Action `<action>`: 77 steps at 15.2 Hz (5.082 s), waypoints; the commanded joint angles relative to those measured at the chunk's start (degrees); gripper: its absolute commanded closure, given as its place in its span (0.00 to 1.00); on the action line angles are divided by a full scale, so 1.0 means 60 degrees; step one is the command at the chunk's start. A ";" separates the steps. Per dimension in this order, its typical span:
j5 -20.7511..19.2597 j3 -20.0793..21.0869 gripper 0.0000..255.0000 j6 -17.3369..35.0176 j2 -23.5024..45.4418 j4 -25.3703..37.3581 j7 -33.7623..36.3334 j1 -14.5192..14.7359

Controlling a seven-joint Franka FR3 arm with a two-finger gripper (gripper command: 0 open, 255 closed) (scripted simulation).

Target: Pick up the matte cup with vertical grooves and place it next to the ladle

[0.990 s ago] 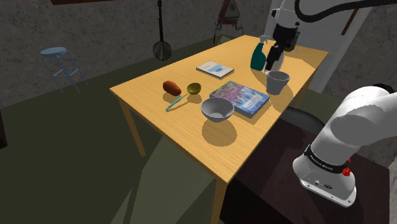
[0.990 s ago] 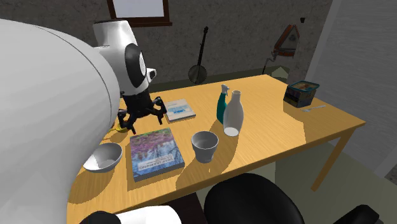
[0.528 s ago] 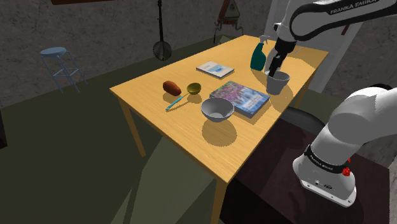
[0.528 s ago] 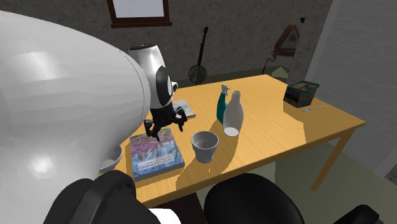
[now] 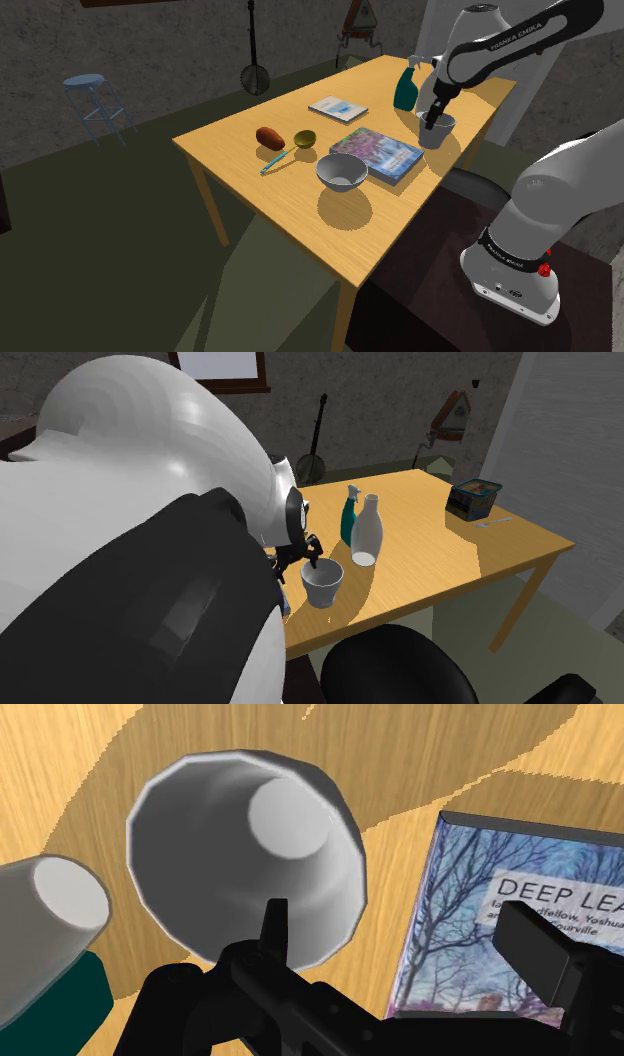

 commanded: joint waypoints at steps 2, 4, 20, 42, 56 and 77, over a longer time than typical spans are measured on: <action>-0.0152 -0.0243 0.00 0.0612 0.0504 -0.0027 -0.0121 -0.0089; -0.0180 -0.0325 0.00 0.0952 0.0780 -0.0086 -0.0117 -0.0089; -0.0213 -0.0509 1.00 0.1736 0.1456 -0.0185 -0.0119 -0.0075; 0.0155 -0.0090 1.00 -0.0831 -0.0112 0.0838 -0.0439 0.0007; 0.0509 0.0261 1.00 -0.2816 -0.0789 0.2160 -0.0708 0.0123; 0.1872 0.1776 1.00 -0.3371 0.3468 0.6478 0.1299 0.1611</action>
